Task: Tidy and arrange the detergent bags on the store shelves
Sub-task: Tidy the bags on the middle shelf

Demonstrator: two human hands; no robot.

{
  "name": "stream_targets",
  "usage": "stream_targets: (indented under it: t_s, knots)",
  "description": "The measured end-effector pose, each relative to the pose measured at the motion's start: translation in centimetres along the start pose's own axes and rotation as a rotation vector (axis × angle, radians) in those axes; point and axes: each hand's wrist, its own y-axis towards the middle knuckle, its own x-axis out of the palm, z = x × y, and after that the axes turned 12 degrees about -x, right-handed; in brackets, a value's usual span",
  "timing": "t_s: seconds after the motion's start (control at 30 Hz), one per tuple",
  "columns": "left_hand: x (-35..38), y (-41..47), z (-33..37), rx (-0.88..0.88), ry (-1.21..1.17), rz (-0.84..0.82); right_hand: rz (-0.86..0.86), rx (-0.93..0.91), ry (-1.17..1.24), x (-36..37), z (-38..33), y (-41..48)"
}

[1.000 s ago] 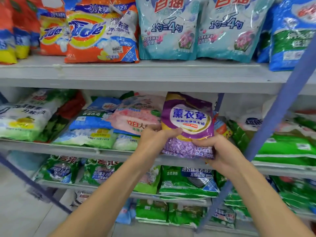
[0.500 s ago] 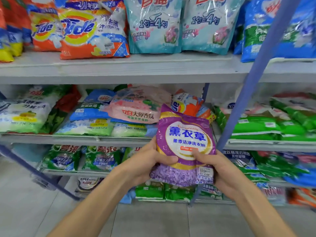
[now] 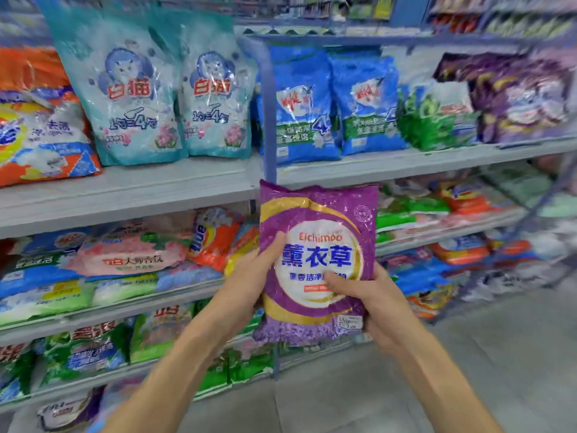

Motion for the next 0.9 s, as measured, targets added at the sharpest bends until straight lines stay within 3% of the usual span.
stream_targets:
  t_s: [0.23, 0.53, 0.9]
  knots:
    - [14.7, -0.4, 3.4, 0.025, 0.002, -0.089, 0.124, -0.210, 0.042, -9.6, -9.9, -1.1]
    - [29.1, 1.8, 4.6, 0.087, -0.004, -0.225, 0.218, -0.306, 0.054, -21.4, -17.7, -0.8]
    - [43.8, 11.9, 6.8, 0.118, -0.030, -0.311, 0.258, -0.422, -0.058, -34.7, -24.7, 8.1]
